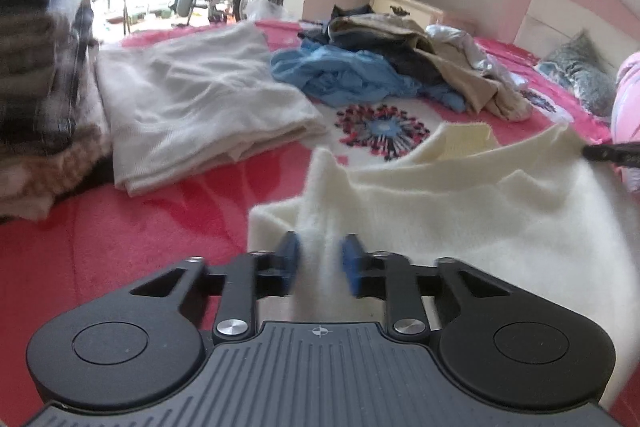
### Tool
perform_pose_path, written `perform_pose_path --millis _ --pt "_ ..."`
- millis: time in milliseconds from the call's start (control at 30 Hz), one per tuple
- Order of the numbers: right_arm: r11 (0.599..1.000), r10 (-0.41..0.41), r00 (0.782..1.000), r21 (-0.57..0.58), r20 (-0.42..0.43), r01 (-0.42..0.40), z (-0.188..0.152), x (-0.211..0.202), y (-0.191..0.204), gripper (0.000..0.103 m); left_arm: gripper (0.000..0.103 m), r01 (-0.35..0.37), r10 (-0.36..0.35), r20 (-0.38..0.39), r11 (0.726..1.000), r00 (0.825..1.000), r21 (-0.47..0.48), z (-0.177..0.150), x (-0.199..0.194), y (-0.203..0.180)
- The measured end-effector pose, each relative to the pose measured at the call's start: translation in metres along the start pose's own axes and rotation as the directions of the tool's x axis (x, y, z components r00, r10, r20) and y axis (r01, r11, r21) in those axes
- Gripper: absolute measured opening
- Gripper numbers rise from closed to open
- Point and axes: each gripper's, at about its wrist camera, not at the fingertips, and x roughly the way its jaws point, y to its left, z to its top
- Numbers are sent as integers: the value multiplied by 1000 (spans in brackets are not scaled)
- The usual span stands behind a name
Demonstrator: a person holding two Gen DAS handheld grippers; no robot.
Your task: Fold clothes
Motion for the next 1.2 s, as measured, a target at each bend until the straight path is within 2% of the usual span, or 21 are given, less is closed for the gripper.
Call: perform_pose_path --millis 133,267,333,367,433,500,600,700,767,800,833,900,1033,1133,1200 --pt "999 -25 999 -21 20 26 3 -3 -2 8 13 -65 65 -1 995 998 70 2 -1 -14" --pt "998 -62 997 -33 -49 60 -11 24 -3 9 12 -132 132 7 981 991 139 0 4 -24" --pt "997 -76 990 -40 -120 72 -25 46 -4 9 12 -144 145 -8 984 989 102 0 8 -19" --pt "997 -76 990 -39 -121 72 -30 52 -5 9 12 -149 150 -14 986 989 80 0 9 -16" --pt "996 -81 990 -44 -113 77 -27 52 -4 11 12 -150 152 -19 987 988 60 0 11 -13" --pt "996 -84 991 -12 -101 84 -18 44 -10 20 12 -148 149 -20 988 989 51 -1 11 -12" --pt "991 -125 992 46 -31 126 -5 23 -18 23 12 -144 145 -21 989 989 37 -1 13 -10" --pt "999 -54 999 3 -2 54 15 13 -13 26 12 -140 141 -21 990 990 23 -2 14 -8" --pt "991 103 993 -80 -56 -107 24 21 6 29 12 -138 138 -22 990 990 14 -2 15 -7" --pt "971 190 978 -127 -89 -200 27 25 19 31 12 -136 137 -22 991 990 9 -3 16 -6" --pt "937 276 952 -185 -133 -298 29 31 36 34 12 -135 135 -22 991 991 5 -3 16 -5" --pt "861 370 906 -290 -207 -418 31 44 68 40 13 -133 132 -23 991 991 -5 -3 17 -4" --pt "731 407 846 -433 -344 -527 32 74 115 42 16 -125 125 -24 992 992 27 -5 18 -3" --pt "676 403 824 -477 -397 -561 36 91 136 42 16 -124 125 -22 991 992 59 -7 19 -5" --pt "654 395 816 -494 -421 -572 40 99 142 44 16 -121 123 -21 990 992 69 -8 20 -5"
